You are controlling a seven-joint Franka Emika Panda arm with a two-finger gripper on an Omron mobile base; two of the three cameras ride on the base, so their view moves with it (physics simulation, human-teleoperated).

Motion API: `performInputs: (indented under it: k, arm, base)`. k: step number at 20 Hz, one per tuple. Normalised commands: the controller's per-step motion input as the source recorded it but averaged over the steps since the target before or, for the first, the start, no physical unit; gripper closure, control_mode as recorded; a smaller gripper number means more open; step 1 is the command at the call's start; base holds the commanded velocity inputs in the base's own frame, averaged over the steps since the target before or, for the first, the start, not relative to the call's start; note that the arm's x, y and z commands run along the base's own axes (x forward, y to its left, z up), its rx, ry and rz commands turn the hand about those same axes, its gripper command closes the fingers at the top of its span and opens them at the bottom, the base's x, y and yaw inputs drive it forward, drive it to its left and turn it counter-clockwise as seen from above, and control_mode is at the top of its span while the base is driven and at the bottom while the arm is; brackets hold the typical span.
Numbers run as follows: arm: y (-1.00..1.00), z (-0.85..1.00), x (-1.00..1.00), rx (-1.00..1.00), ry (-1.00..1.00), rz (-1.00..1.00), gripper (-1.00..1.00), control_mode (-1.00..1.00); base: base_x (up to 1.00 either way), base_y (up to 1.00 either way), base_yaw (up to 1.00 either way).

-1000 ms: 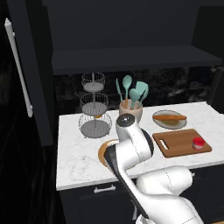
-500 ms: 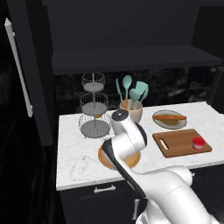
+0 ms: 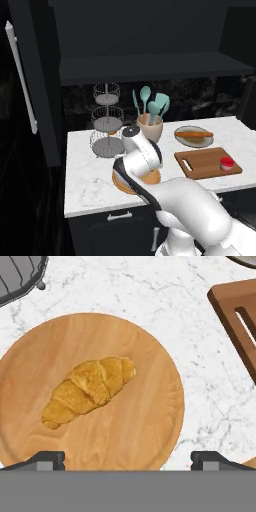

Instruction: From the different types of pastries on the counter, select a croissant and place it on the cutting board. Then retrieve a jar of jam from the cabinet and place it alongside the croissant on the cutting board.

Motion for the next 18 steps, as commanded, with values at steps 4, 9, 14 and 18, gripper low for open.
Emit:
performInputs:
  k: [4,9,14,18]
  arm:
    - [0.01,-0.01,0.07,0.03,0.00,-0.02,-1.00,-1.00]
    - [-0.05,-0.36,0.03,0.05,0.01,-0.06,-1.00,-1.00]
    - [0.00,-0.15,0.01,0.09,0.00,-0.05,-1.00,-1.00]
    - [0.00,0.00,0.27,0.06,0.00,-0.01,-1.00,-1.00]
  base:
    - [0.00,0.00,0.00]
    - [0.00,0.00,0.00]
    - [0.00,0.00,0.00]
    - [0.00,0.00,0.00]
